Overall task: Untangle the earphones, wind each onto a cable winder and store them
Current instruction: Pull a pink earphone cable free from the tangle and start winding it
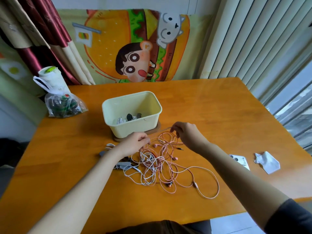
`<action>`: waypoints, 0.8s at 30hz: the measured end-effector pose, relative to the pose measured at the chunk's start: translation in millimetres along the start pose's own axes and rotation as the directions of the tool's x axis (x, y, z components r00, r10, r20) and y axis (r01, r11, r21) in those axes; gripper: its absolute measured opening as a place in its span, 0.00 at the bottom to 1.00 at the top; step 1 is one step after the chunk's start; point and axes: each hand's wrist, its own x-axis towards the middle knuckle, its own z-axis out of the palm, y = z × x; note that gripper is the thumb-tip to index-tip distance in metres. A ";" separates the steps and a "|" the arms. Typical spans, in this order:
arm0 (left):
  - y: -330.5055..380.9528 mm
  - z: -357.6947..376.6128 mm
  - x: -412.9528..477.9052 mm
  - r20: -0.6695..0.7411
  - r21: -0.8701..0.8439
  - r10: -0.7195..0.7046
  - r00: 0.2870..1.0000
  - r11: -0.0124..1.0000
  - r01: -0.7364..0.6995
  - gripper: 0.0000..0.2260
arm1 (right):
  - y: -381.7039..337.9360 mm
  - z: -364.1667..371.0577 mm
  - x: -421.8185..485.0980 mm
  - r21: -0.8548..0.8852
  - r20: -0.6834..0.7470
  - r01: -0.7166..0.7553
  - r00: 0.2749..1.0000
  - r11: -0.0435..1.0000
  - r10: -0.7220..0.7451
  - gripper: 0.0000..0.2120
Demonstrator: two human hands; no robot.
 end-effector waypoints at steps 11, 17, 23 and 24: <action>-21.8 21.3 -2.9 0.043 0.210 0.017 0.999 0.977 -0.026 0.09 | -14.9 48.5 -7.8 -0.031 0.418 0.139 0.901 0.990 -0.113 0.29; -30.4 16.1 0.6 -0.030 0.143 0.036 0.999 0.989 -0.031 0.02 | -22.4 68.1 3.8 0.100 0.341 0.102 0.931 0.990 -0.131 0.08; -75.3 -1.3 18.6 -0.077 0.223 -0.072 0.994 0.971 0.087 0.11 | -16.4 84.0 18.7 0.035 0.360 0.088 0.928 0.996 -0.095 0.11; -86.1 -4.2 22.2 -0.102 0.245 -0.116 0.988 0.960 0.138 0.13 | -14.9 86.4 21.0 0.017 0.381 0.061 0.923 0.998 -0.063 0.13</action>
